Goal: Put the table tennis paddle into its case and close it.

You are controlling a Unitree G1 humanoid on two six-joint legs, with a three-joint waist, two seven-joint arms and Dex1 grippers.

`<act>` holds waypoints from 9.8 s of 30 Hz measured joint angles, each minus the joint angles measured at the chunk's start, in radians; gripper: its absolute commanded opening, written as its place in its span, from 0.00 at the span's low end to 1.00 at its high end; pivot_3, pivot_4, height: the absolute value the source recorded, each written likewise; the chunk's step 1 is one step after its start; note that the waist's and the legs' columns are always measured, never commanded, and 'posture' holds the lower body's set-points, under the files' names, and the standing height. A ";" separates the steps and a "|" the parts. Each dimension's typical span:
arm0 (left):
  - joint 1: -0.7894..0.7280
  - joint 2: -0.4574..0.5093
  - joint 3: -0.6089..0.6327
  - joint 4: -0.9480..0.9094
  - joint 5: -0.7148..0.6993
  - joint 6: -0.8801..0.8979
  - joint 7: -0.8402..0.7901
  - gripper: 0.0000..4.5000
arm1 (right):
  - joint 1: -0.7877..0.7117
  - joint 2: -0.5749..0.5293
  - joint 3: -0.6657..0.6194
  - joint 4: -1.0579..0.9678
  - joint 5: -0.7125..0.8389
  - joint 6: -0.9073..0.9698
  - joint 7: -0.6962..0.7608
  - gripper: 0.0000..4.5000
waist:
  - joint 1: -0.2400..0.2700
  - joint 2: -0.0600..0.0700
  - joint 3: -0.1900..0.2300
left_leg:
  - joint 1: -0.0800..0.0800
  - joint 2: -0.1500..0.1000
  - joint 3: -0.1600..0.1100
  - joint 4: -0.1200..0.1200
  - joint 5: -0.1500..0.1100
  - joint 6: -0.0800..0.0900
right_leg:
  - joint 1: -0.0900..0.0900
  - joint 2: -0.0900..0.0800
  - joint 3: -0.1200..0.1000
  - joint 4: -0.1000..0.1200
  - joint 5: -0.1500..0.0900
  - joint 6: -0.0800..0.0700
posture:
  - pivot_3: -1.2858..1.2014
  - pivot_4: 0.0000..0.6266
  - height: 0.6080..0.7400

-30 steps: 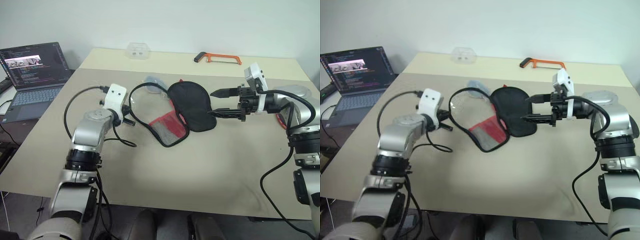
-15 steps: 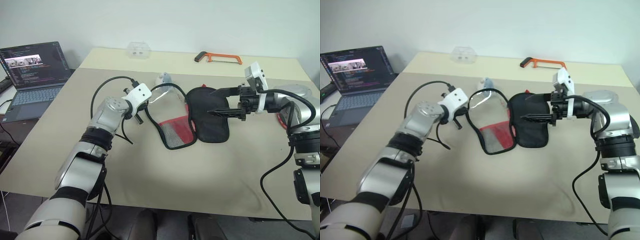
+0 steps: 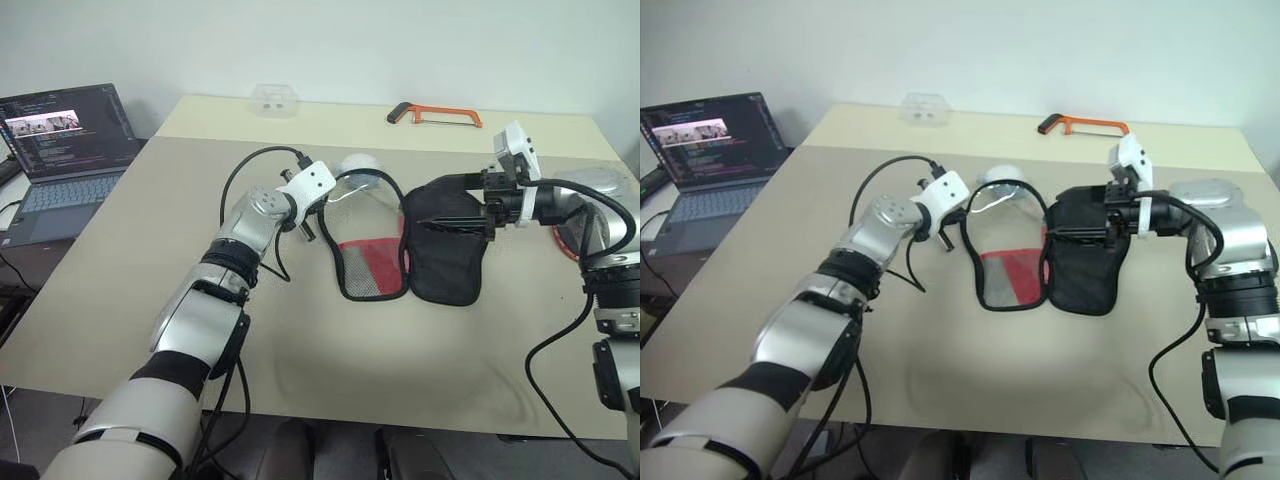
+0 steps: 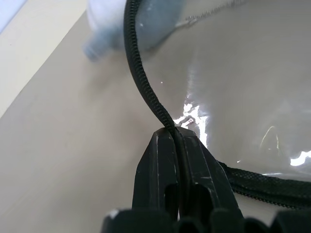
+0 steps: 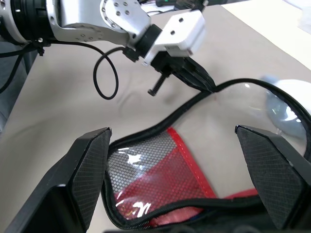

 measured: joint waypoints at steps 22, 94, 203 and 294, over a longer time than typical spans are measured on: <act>0.332 0.115 0.006 -0.658 -0.058 0.397 -0.141 0.00 | 0.007 -0.002 -0.001 -0.003 0.001 0.009 0.000 1.00 | -0.002 0.000 0.000 | 0.000 0.000 0.000 0.000 0.000 0.000 | 0.000 0.000 0.000 0.000 0.000 0.000 | 0.52 0.24 1.00; 0.398 0.357 -0.009 -0.625 -0.084 0.093 -0.398 0.00 | 0.037 -0.033 -0.022 -0.037 -0.001 0.062 -0.067 1.00 | -0.008 0.001 0.000 | 0.000 0.001 0.000 0.000 0.001 0.001 | -0.001 0.001 0.000 0.001 0.000 0.000 | 0.52 0.24 1.00; 0.580 0.509 0.090 -1.119 -0.599 0.520 -0.552 0.85 | 0.449 0.533 -0.442 -1.022 0.377 1.070 -1.612 0.24 | -0.025 0.004 0.000 | 0.004 0.002 0.005 -0.015 0.002 0.001 | -0.001 0.006 0.008 -0.005 0.000 -0.001 | 0.52 0.24 1.00; 0.612 0.506 0.052 -1.072 -0.506 0.480 -0.515 0.85 | 0.340 -0.042 0.169 -0.731 1.572 0.272 -2.511 1.00 | -0.026 -0.002 -0.003 | 0.002 0.002 0.003 -0.013 0.003 0.002 | -0.002 0.006 0.007 -0.004 0.000 -0.001 | 0.52 0.24 1.00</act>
